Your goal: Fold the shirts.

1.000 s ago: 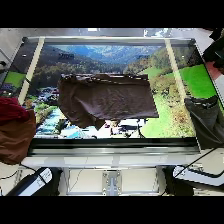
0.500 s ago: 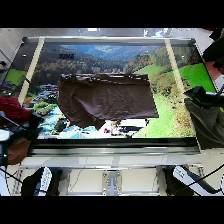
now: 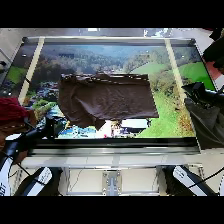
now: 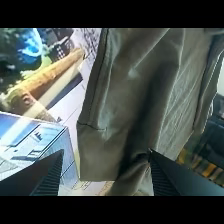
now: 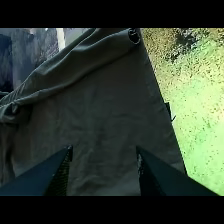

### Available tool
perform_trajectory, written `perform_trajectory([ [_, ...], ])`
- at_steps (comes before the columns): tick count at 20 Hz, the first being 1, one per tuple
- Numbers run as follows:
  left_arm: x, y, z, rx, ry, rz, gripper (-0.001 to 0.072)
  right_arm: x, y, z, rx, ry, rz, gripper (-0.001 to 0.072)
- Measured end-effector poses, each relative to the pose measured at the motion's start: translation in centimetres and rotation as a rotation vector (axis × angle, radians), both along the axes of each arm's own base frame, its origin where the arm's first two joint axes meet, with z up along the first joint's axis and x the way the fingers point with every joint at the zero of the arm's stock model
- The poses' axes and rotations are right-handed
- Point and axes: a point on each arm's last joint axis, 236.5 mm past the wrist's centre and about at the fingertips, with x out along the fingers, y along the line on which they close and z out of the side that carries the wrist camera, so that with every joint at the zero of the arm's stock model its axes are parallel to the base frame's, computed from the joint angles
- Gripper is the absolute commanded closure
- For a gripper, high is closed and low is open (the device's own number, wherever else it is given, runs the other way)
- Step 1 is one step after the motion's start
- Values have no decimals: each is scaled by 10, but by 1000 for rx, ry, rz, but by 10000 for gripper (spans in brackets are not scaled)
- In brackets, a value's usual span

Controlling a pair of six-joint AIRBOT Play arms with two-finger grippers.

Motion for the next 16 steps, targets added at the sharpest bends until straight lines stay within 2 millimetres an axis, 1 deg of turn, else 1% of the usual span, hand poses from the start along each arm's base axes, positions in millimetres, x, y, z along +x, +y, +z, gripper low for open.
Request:
perform_trajectory([
  [5,1,-20,-22,-5,25,-63,140,-6,8,15,-6,-32,22,273],
  [6,5,-23,-22,-5,16,-64,146,-7,10,18,-7,-38,24,273],
  [7,9,-25,-23,-3,6,-64,203,-8,11,20,-9,-42,28,273],
  [8,15,-26,-24,9,-5,-61,236,-9,12,22,-10,-46,31,273],
  [11,35,-30,-25,35,-30,-69,238,-12,16,24,-9,-46,45,273],
  [12,42,-33,-25,38,-34,-76,283,-13,17,24,-7,-44,50,273],
  [13,47,-36,-27,44,-35,-89,536,-14,19,24,-6,-43,55,273],
  [14,51,-38,-30,51,-32,-100,681,-16,21,24,-2,-38,64,273],
  [16,57,-44,-29,48,-37,-115,688,-19,23,23,0,-30,77,273],
])
